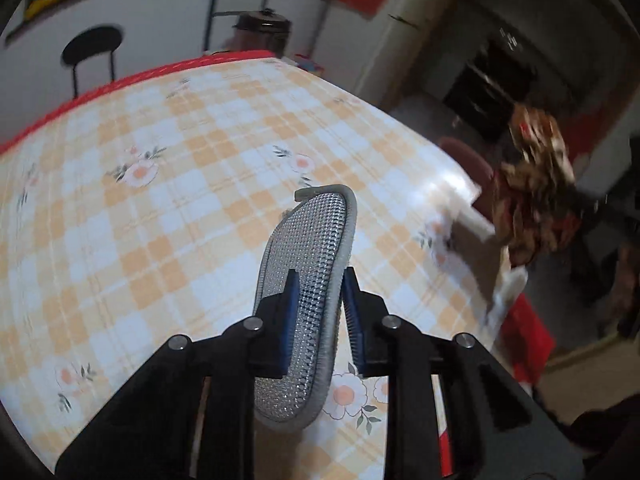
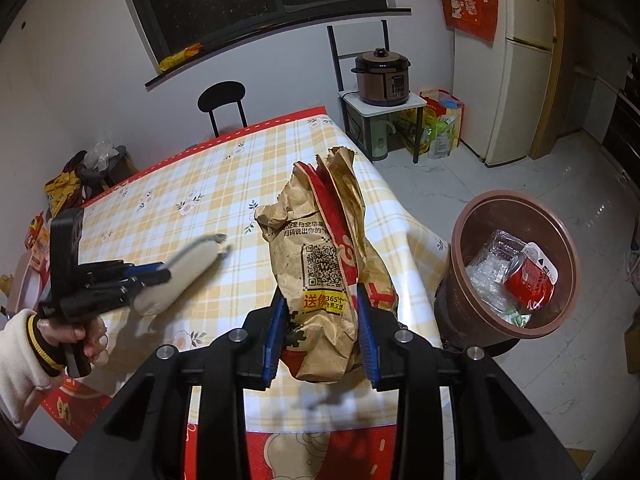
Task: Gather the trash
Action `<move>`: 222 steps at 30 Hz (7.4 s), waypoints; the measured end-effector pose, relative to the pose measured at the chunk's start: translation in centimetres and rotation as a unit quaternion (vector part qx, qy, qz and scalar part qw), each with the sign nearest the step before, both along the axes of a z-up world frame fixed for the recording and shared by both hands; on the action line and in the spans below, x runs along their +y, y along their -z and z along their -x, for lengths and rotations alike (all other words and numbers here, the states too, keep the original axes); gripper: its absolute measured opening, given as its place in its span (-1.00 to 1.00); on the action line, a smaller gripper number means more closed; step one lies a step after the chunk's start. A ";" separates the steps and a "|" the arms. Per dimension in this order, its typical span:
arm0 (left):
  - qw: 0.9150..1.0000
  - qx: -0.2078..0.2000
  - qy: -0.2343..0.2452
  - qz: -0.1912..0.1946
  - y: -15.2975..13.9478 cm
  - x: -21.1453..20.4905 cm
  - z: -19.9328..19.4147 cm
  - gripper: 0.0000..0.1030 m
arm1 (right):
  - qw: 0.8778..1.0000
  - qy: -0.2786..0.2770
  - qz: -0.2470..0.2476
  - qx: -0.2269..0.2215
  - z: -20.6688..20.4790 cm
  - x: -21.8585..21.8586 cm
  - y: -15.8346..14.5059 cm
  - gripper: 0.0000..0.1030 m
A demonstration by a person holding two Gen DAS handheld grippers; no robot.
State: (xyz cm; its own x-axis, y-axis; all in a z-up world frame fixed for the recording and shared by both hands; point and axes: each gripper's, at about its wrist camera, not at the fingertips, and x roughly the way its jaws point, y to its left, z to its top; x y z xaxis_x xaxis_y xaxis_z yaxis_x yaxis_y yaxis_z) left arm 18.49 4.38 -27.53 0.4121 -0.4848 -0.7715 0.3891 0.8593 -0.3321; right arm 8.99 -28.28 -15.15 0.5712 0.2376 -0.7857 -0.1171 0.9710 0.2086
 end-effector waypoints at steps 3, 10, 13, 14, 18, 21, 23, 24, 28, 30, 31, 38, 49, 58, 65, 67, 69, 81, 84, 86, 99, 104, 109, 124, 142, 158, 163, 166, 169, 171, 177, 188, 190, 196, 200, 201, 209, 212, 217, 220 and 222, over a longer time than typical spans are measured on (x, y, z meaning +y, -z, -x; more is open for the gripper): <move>0.998 0.016 -0.046 0.041 0.0 2.3 -0.2 -0.52 | 1.000 -0.005 -0.001 0.001 -0.2 0.2 0.1 -0.36; 0.992 0.025 -0.106 0.068 0.1 5.2 -0.1 -0.53 | 1.000 -0.018 0.001 0.003 -0.7 0.8 0.3 -0.36; 0.994 0.017 -0.093 0.045 -0.2 4.6 0.3 -0.52 | 1.000 -0.017 0.000 0.005 -0.8 0.7 0.4 -0.36; 0.995 0.018 -0.092 0.044 -0.3 4.5 0.2 -0.52 | 1.000 -0.016 0.000 0.006 -0.8 0.6 0.4 -0.36; 0.995 0.010 -0.093 0.026 -0.2 4.3 0.1 -0.51 | 1.000 -0.014 -0.003 0.005 -0.7 0.4 0.5 -0.36; 0.995 0.012 -0.096 0.029 -0.2 4.7 0.2 -0.57 | 1.000 -0.013 -0.006 0.001 -0.7 0.3 0.3 -0.36; 0.994 0.015 -0.100 0.036 -0.4 4.9 0.3 -0.61 | 1.000 -0.011 -0.009 -0.002 -0.6 0.1 0.2 -0.36; 0.994 0.015 -0.104 0.039 -0.4 5.1 0.4 -0.62 | 1.000 -0.010 -0.011 -0.003 -0.6 0.0 0.2 -0.36; 0.990 0.016 -0.118 0.071 -1.2 5.9 0.6 -0.62 | 1.000 -0.009 -0.016 -0.007 -0.5 -0.5 0.3 -0.36; 0.988 0.009 -0.127 0.088 -2.2 6.3 0.8 -0.62 | 1.000 -0.007 -0.018 -0.009 -0.5 -0.7 0.2 -0.36; 0.987 0.006 -0.130 0.095 -2.7 6.4 0.8 -0.62 | 1.000 -0.006 -0.020 -0.010 -0.5 -0.9 0.1 -0.36; 0.986 -0.035 -0.128 0.096 -6.5 5.0 1.3 -0.62 | 0.999 0.000 -0.033 -0.017 -0.8 -2.5 -0.3 -0.36; 0.981 -0.088 -0.143 0.095 -11.2 1.0 2.9 -0.62 | 0.999 -0.002 -0.035 -0.035 -2.3 -8.7 -2.4 -0.36; 0.974 -0.114 -0.173 0.097 -14.3 -3.4 4.7 -0.62 | 0.996 0.055 -0.049 -0.050 -5.5 -18.6 -3.1 -0.36; 0.970 -0.120 -0.200 0.074 -15.7 -5.2 6.7 -0.62 | 0.993 0.089 -0.071 -0.014 -8.5 -23.1 1.0 -0.36; 0.968 -0.120 -0.209 0.066 -15.9 -5.6 7.4 -0.62 | 0.993 0.091 -0.074 -0.003 -9.3 -23.6 2.2 -0.36; 0.967 -0.119 -0.215 0.061 -16.1 -5.8 7.9 -0.62 | 0.993 0.091 -0.078 0.006 -10.2 -23.8 3.2 -0.35; 0.972 -0.130 -0.192 0.047 -17.5 -9.2 7.8 -0.62 | 0.991 0.125 -0.050 -0.007 -10.7 -25.0 2.8 0.76; 0.976 -0.134 -0.165 0.051 -17.8 -11.3 6.9 -0.62 | 0.991 0.130 -0.027 -0.036 -9.3 -25.7 0.6 0.90; 0.979 -0.136 -0.146 0.052 -18.0 -12.9 6.2 -0.62 | 0.990 0.133 -0.016 -0.051 -8.5 -26.2 -0.7 0.90; 0.989 -0.129 -0.021 0.071 -17.8 -26.0 2.0 -0.61 | 0.982 0.164 0.013 -0.095 -2.1 -32.3 -5.6 0.90; 0.989 -0.126 0.015 0.081 -17.0 -31.1 1.1 -0.61 | 0.979 0.175 0.021 -0.104 0.0 -35.1 -6.5 0.90; 0.988 -0.117 0.042 0.093 -15.5 -35.8 0.3 -0.61 | 0.975 0.190 0.053 -0.104 1.8 -37.8 -7.1 0.90; 0.988 -0.072 0.110 0.085 -9.9 -46.7 -3.4 -0.30 | 0.968 0.233 0.048 -0.081 6.0 -43.4 -5.6 0.90; 0.985 -0.169 0.026 0.015 -17.0 -38.2 -1.4 0.83 | 0.972 0.204 0.045 -0.110 4.3 -38.5 -8.0 0.90; 0.967 -0.255 -0.023 -0.009 -24.9 -27.7 3.5 0.88 | 0.967 0.179 0.058 -0.169 4.0 -28.3 -13.8 0.90; 0.962 -0.269 -0.038 -0.007 -26.2 -25.2 4.2 0.88 | 0.964 0.185 0.072 -0.179 3.9 -26.0 -15.1 0.90; 0.960 -0.276 -0.053 -0.017 -26.7 -24.1 4.4 0.88 | 0.962 0.184 0.077 -0.185 4.0 -24.8 -15.7 0.90; 0.957 -0.282 -0.058 -0.023 -27.0 -23.4 4.5 0.89 | 0.961 0.186 0.080 -0.186 4.0 -24.0 -15.9 0.90; 0.957 -0.284 -0.060 -0.024 -27.1 -23.0 4.7 0.89 | 0.961 0.188 0.082 -0.186 4.1 -23.5 -16.0 0.90; 0.954 -0.292 -0.058 -0.027 -27.3 -22.2 4.9 0.89 | 0.959 0.194 0.091 -0.186 4.3 -22.3 -16.3 0.90; 0.955 -0.291 -0.053 -0.029 -26.7 -22.3 5.1 0.89 | 0.956 0.204 0.103 -0.183 5.1 -21.9 -16.5 0.90; 0.955 -0.291 -0.053 -0.029 -26.7 -22.3 5.2 0.89 | 0.956 0.205 0.105 -0.182 5.2 -21.9 -16.5 0.90; 0.955 -0.290 -0.054 -0.030 -26.7 -22.2 5.5 0.89 | 0.954 0.210 0.111 -0.181 5.6 -21.9 -16.6 0.90; 0.955 -0.290 -0.053 -0.031 -26.6 -22.3 5.7 0.89 | 0.954 0.214 0.111 -0.180 6.0 -22.1 -16.4 0.90; 0.955 -0.291 -0.053 -0.033 -26.5 -22.4 5.8 0.89 | 0.954 0.214 0.111 -0.180 6.1 -22.1 -16.4 0.90; 0.954 -0.292 -0.054 -0.038 -26.6 -22.7 6.2 0.89 | 0.953 0.215 0.112 -0.179 6.3 -22.3 -16.3 0.90; 0.954 -0.292 -0.054 -0.040 -26.7 -22.9 6.2 0.89 | 0.953 0.216 0.112 -0.179 6.4 -22.3 -16.3 0.90; 0.955 -0.290 -0.053 -0.042 -26.7 -23.2 6.3 0.89 | 0.953 0.219 0.112 -0.176 6.8 -22.6 -16.3 0.90; 0.955 -0.289 -0.051 -0.043 -26.7 -23.4 6.3 0.89 | 0.954 0.218 0.108 -0.176 7.1 -22.8 -16.2 0.90; 0.955 -0.289 -0.051 -0.044 -26.8 -23.4 6.2 0.89 | 0.954 0.219 0.108 -0.175 6.9 -23.0 -16.2 0.90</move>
State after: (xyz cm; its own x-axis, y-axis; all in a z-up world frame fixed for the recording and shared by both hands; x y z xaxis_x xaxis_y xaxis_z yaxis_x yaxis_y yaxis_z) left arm 12.27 -19.03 -0.78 0.8222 -0.3643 -0.4374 0.3993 0.9167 -0.0128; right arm 2.05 -51.26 1.07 0.8147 -0.2306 -0.5321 0.2845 0.9585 0.0201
